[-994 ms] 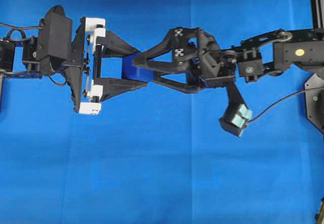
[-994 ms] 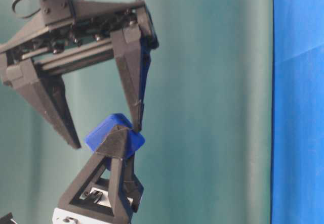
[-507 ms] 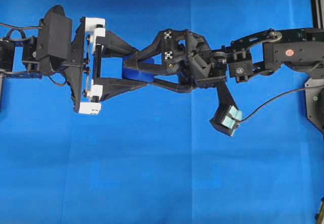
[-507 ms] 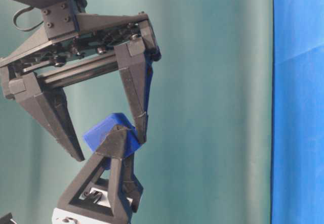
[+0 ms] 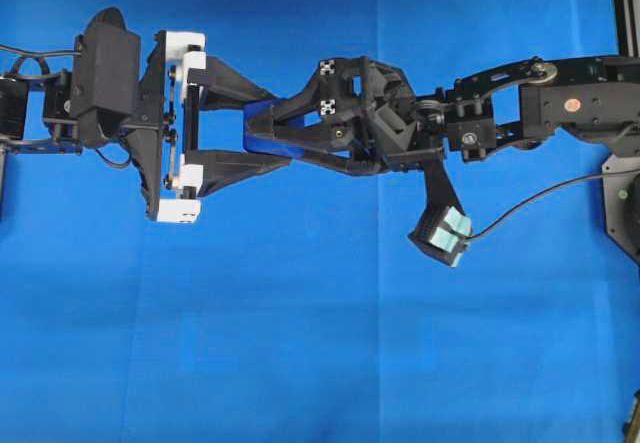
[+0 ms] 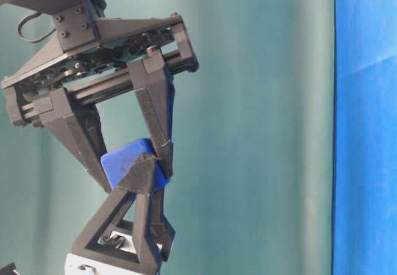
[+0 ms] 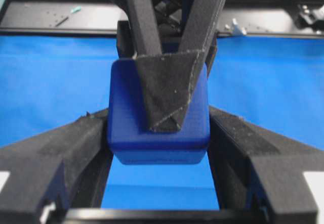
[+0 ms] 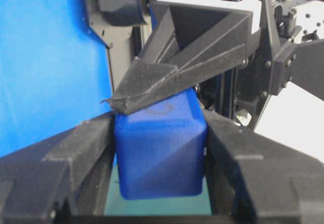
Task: Handover the blue block to the right arm after grasping it with the left arm, then place it in the designated position.
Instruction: 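Open the left gripper to release the cube to the right gripper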
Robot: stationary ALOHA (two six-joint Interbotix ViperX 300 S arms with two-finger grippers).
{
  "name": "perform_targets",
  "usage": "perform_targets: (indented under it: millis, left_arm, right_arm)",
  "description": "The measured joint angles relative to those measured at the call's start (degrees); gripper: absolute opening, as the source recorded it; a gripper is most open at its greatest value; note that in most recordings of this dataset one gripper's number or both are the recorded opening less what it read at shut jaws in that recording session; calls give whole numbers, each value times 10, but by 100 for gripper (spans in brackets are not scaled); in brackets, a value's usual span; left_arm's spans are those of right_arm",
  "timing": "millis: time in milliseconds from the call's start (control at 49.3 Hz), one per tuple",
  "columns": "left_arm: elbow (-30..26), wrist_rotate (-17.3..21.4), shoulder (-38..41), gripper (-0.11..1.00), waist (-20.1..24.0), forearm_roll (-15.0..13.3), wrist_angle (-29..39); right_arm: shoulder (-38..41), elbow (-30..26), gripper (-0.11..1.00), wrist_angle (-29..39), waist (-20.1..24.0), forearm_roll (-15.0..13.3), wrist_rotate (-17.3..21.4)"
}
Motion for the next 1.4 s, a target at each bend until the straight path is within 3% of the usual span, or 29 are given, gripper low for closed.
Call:
perform_targets:
  millis: [710,933,1136,1400]
  left_arm:
    - [0,0,0,49,1,-1,0]
    - [-1,-27,0,49,2,0,-1]
    - [-1,-44,0,91,1,-1,-2]
    - [-1,-45,0,93,1,0,-2]
  right_arm:
    - [0,-2,40,13,1,0,1]
    - [0,-2,40,18,1,1,4]
    - [0,-2,40,25,0,2,3]
    - [0,-2,40,26,0,2,3]
